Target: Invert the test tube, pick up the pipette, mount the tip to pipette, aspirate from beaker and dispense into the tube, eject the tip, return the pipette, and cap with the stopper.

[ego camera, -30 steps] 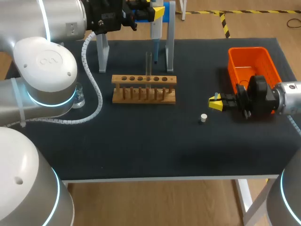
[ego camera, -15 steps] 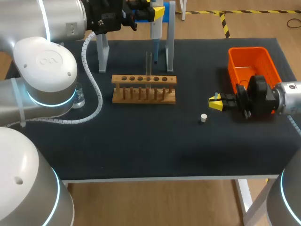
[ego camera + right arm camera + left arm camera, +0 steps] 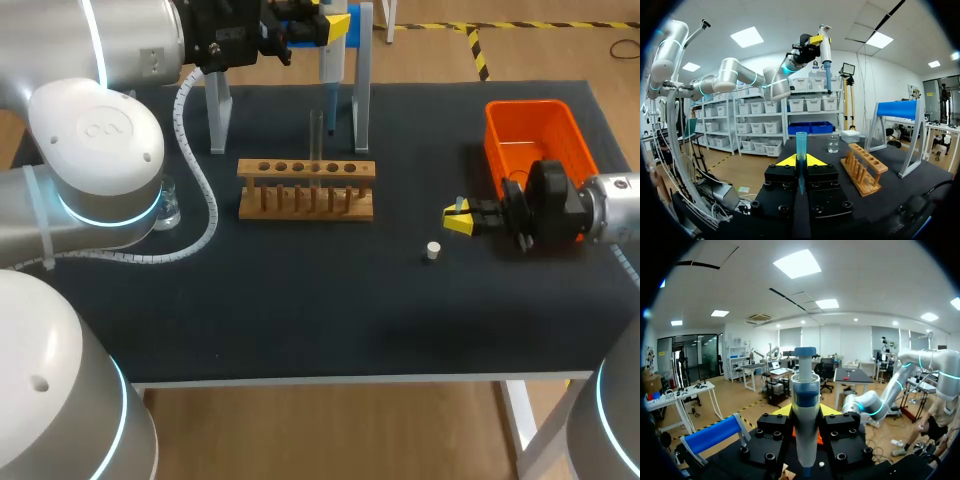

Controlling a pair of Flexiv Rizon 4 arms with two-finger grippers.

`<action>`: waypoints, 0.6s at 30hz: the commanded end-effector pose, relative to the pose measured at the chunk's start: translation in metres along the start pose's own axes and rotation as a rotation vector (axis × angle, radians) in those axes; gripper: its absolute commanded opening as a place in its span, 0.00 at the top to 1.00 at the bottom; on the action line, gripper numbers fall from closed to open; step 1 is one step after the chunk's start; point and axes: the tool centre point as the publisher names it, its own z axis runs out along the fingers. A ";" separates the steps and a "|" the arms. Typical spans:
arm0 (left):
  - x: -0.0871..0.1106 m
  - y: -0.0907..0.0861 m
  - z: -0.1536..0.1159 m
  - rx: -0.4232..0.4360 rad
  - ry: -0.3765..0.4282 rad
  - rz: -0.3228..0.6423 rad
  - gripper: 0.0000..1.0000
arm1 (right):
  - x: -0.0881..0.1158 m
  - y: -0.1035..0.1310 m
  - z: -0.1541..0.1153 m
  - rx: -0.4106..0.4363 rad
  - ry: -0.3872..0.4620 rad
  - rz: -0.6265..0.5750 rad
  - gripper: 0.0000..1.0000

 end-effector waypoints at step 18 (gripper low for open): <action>-0.001 -0.001 0.000 -0.001 0.002 0.000 1.00 | -0.031 0.016 0.068 -0.006 0.045 -0.035 1.00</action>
